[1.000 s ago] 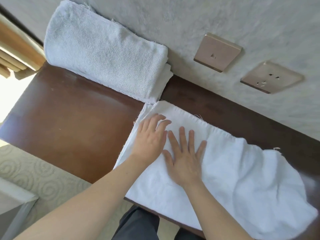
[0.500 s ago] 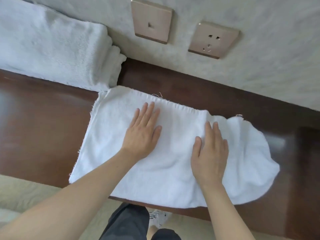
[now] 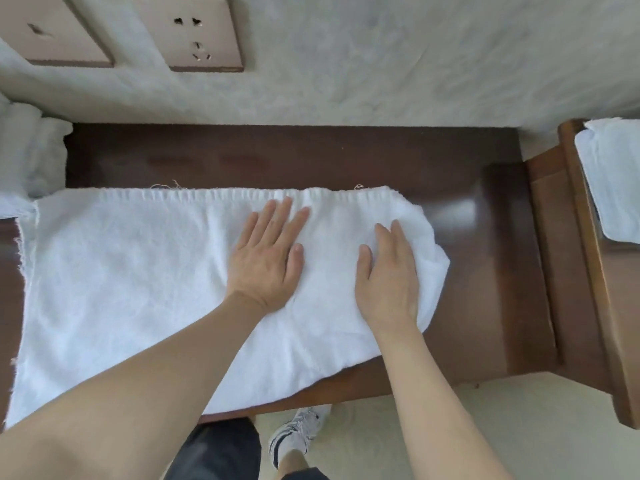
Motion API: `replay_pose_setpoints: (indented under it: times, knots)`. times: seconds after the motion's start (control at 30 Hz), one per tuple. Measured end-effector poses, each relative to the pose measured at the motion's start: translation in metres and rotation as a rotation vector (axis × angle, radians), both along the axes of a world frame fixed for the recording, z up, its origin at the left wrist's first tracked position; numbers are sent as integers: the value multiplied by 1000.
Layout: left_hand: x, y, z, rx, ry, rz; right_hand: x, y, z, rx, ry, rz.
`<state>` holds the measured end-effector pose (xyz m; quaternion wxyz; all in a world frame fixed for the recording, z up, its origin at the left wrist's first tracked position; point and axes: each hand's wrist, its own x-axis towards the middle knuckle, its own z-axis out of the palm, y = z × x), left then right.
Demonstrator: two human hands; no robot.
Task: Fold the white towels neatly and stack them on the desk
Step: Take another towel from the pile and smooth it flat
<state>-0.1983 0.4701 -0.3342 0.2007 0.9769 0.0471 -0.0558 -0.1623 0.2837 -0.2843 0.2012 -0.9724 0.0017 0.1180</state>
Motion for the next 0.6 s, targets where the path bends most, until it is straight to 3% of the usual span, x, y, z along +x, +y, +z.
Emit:
replay_pose_setpoints:
  times: [0.13,0.2,0.3,0.37,0.47,0.6]
  knots:
    - [0,-1,0,-5,-23,1,3,2,4,161,38,55]
    - [0,-1,-1,0,-23,7,3,-5,12,236,-118,35]
    - [1,-2,-2,4,-40,0,5,-29,13,147,-421,-83]
    - [2,-2,-3,6,-52,1,10,-48,5,78,-381,-203]
    - [2,-2,-3,-1,-69,11,13,-57,-10,130,-171,-305]
    - [2,-2,-4,6,-81,7,4,-40,-23,36,-232,-157]
